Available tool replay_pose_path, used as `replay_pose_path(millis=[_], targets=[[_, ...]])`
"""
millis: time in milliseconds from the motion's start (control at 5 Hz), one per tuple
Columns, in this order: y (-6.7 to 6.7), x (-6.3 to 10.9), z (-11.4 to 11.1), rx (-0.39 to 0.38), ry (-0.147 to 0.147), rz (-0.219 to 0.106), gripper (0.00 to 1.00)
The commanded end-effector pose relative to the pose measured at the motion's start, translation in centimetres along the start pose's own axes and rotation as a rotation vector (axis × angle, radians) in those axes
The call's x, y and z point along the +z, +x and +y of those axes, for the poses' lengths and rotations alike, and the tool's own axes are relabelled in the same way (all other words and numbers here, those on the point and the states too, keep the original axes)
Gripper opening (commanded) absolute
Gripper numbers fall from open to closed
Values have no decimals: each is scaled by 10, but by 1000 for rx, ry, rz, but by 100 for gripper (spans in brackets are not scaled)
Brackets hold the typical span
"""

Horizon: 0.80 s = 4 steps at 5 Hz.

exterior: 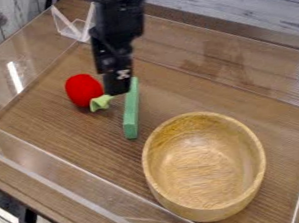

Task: Move the red object to the right side of the table

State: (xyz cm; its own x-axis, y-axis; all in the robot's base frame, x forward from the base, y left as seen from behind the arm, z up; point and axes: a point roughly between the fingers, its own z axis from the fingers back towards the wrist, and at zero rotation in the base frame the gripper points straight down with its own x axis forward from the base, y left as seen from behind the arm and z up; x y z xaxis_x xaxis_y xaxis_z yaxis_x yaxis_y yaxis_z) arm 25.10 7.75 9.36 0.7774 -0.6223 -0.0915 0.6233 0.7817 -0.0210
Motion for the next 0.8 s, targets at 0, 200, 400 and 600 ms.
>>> replay_pose_path(millis=[0, 200, 400, 600], targets=[[-17, 12, 13, -112, 78, -43, 100], [-30, 8, 25, -211, 101, -46, 100], [-36, 0, 33, -284, 110, -62, 100], [-37, -10, 38, -316, 104, -67, 100]])
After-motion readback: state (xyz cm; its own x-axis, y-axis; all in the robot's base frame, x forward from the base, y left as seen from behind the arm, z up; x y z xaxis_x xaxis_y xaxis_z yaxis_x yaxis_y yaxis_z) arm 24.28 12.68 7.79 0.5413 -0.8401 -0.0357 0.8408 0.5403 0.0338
